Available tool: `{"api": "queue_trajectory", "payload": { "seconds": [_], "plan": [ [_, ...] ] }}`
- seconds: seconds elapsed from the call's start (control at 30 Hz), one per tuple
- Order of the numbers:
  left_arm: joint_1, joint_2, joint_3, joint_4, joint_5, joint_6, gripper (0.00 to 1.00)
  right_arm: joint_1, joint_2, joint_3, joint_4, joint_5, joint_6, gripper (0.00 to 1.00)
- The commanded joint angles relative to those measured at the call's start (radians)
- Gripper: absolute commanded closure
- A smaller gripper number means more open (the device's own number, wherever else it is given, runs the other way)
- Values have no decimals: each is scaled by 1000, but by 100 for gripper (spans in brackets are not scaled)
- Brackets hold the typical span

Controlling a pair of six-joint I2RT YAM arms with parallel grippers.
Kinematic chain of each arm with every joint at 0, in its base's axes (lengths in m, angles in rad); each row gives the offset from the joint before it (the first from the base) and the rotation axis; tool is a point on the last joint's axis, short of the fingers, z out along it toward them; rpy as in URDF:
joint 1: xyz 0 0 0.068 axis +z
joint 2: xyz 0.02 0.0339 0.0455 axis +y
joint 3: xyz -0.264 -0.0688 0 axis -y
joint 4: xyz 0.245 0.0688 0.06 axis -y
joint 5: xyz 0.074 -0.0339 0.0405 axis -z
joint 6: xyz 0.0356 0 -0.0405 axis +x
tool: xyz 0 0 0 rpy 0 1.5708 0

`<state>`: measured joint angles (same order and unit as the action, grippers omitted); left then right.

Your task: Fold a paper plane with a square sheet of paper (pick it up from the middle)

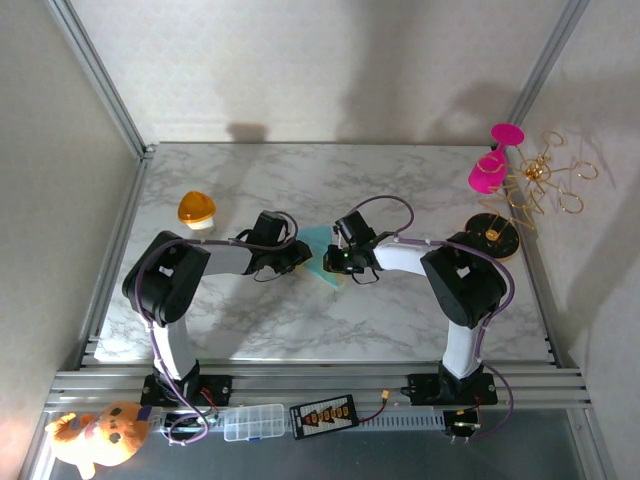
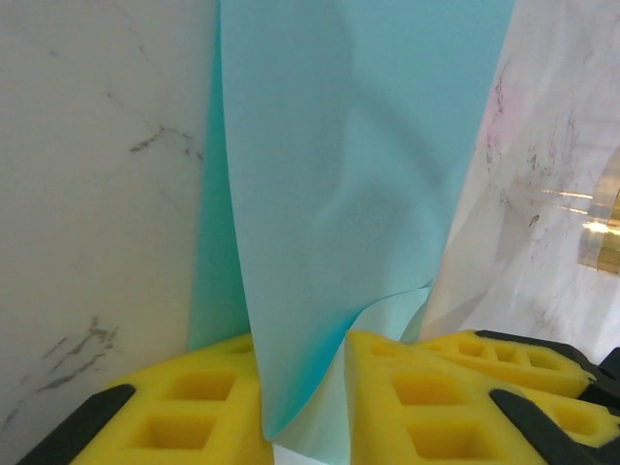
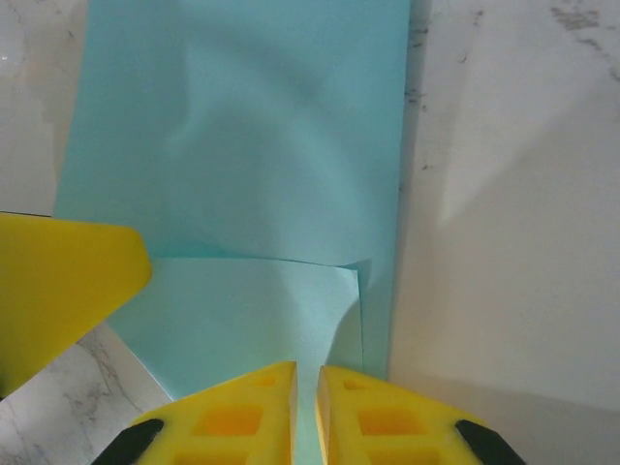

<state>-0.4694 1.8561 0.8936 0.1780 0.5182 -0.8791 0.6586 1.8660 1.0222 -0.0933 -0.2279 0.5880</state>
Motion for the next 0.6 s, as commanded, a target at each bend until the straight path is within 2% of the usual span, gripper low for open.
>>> {"api": "queue_trajectory", "payload": {
  "seconds": [0.0,0.37,0.57],
  "plan": [
    [9,14,16,-38,21,38,78,-4,35,-16,-65,37,-20,83],
    [32,0,-11,19,44,6,79,-7,38,-20,-62,38,-31,83],
    [36,4,-22,38,67,-6,88,-7,32,-17,-62,41,-43,82]
  ]
}}
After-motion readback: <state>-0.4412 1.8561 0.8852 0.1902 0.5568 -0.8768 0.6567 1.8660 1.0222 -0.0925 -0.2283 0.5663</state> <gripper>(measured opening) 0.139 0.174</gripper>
